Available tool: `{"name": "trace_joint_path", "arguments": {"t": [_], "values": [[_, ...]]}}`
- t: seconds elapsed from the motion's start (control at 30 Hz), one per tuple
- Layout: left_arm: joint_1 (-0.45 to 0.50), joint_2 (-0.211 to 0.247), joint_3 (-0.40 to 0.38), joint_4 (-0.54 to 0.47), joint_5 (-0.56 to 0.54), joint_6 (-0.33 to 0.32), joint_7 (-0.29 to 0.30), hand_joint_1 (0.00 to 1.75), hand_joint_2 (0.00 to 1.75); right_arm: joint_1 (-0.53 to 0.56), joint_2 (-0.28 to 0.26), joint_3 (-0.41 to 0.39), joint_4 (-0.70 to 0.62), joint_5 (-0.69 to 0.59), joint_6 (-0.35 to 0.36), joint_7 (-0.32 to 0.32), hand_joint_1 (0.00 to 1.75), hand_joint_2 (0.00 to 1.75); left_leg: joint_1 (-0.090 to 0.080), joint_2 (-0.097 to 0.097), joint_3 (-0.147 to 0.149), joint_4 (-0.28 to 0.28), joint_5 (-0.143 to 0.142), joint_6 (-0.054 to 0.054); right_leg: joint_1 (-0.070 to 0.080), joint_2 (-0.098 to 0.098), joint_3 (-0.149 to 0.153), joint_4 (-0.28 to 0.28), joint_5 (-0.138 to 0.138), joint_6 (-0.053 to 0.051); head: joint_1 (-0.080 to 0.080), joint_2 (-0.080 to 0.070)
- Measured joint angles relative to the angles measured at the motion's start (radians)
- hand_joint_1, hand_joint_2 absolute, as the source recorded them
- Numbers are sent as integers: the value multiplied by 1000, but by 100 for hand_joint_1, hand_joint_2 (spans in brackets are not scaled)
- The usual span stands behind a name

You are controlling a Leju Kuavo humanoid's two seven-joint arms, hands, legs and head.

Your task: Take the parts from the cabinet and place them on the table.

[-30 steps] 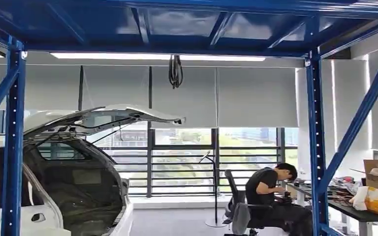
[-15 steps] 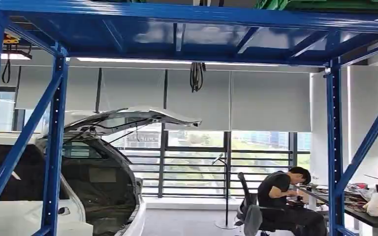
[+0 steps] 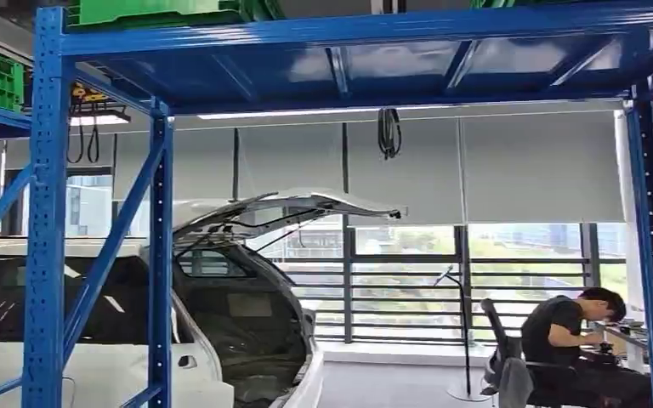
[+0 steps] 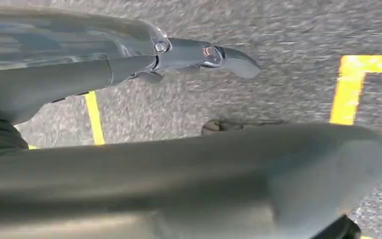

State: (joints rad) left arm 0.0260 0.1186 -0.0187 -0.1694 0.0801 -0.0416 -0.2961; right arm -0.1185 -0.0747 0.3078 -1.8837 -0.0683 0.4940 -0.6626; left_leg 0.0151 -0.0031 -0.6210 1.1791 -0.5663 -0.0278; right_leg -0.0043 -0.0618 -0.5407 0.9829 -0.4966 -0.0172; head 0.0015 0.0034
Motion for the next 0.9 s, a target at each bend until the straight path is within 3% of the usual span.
{"name": "trace_joint_path", "arguments": {"t": [0.03,0.07,0.1,0.2,0.23,0.27,0.3,0.33,0.37,0.4,0.43,0.47,0.5,0.53,0.57,0.6,0.67,0.73,0.77,0.8,0.83,0.9], "values": [[0,1,2,0,4,-1,4,0,0,-3,0,3,1,3,0,3,175,175,0,17,50,-97,47,2,0,-10,0,2,-1,2,0,0],[-1,3,2,0,5,0,10,0,0,-6,0,7,2,5,0,5,175,175,-3,62,87,-176,67,6,3,-19,0,5,-3,6,0,0],[-3,4,3,0,7,0,16,0,0,-7,-1,8,4,6,0,5,175,175,-15,86,90,-193,60,13,12,-27,-4,11,-5,10,0,0],[3,4,5,0,14,0,31,0,0,-16,-4,20,14,19,0,13,175,175,-16,56,75,-185,66,30,12,-55,-5,9,1,21,0,0],[6,4,5,0,15,0,31,0,0,-18,-4,25,17,19,0,13,175,175,-13,48,75,-190,73,40,11,-59,-6,11,-3,27,0,0],[7,4,6,0,15,1,31,0,0,-19,-7,27,20,19,0,13,175,175,-8,41,71,-190,78,46,4,-6,-10,26,-25,37,0,0],[6,5,7,0,16,3,31,0,0,-19,-10,31,23,21,0,12,175,175,-6,32,68,-190,81,52,2,34,-26,73,-63,40,0,0],[2,5,8,0,16,4,31,0,0,-19,-16,34,26,23,0,12,175,175,-6,20,63,-190,85,57,1,50,-60,154,-110,43,0,0],[0,5,10,0,16,4,32,0,0,-19,-22,37,30,26,0,12,175,175,-6,8,60,-189,87,60,1,55,-95,240,-149,44,0,0],[0,5,10,0,16,4,36,0,0,-18,-25,40,35,28,0,12,175,175,-7,-4,57,-189,89,61,1,56,-124,309,-172,45,0,0],[0,5,10,0,16,4,40,0,0,-19,-28,43,40,28,0,12,175,175,-8,-15,56,-189,91,60,1,57,-135,340,-172,45,0,0],[2,5,10,0,16,4,41,0,0,-19,-29,46,44,28,0,12,175,175,-8,-28,57,-188,92,59,1,57,-119,314,-146,43,0,0],[3,5,10,0,15,3,42,0,0,-20,-31,48,46,28,0,12,175,175,-9,-39,58,-188,93,58,1,60,-88,252,-107,41,0,0],[2,5,10,0,15,4,44,0,0,-22,-32,51,48,29,0,11,175,175,-9,-51,58,-187,93,57,1,68,-44,163,-60,36,0,0],[1,5,10,0,15,4,45,0,0,-25,-33,54,48,32,0,11,175,175,-8,-63,58,-186,94,55,1,89,-6,83,-21,30,0,0],[0,5,10,0,13,5,49,0,0,-29,-36,57,50,35,-1,10,175,175,-11,-71,53,-184,96,51,1,136,12,37,-10,23,0,0],[-5,6,10,0,8,11,53,0,0,-25,-41,63,50,44,-5,-1,175,175,-7,-92,37,-179,103,39,0,122,14,20,-16,23,0,0],[1,7,9,0,-2,19,59,0,0,-11,-48,67,50,55,-10,-18,175,175,-9,-112,26,-180,110,27,-2,101,13,7,-19,17,0,0],[2,11,8,0,-7,22,60,0,0,-6,-50,71,50,58,-12,-24,175,175,-8,-89,22,-172,97,27,-10,87,13,3,-14,11,0,0],[4,11,8,0,-9,23,61,0,0,0,-52,73,50,61,-12,-27,175,175,-12,-49,9,-145,71,22,-10,79,11,1,-13,6,0,0],[0,14,8,0,-11,29,61,0,0,8,-55,76,50,63,-12,-31,175,175,-9,-26,-20,-74,27,16,-9,67,11,1,-13,3,0,0],[-7,16,8,0,-15,31,61,0,0,20,-61,82,53,71,-12,-31,175,175,-4,-13,-92,92,-45,6,-8,37,9,2,-13,2,0,0]]}}
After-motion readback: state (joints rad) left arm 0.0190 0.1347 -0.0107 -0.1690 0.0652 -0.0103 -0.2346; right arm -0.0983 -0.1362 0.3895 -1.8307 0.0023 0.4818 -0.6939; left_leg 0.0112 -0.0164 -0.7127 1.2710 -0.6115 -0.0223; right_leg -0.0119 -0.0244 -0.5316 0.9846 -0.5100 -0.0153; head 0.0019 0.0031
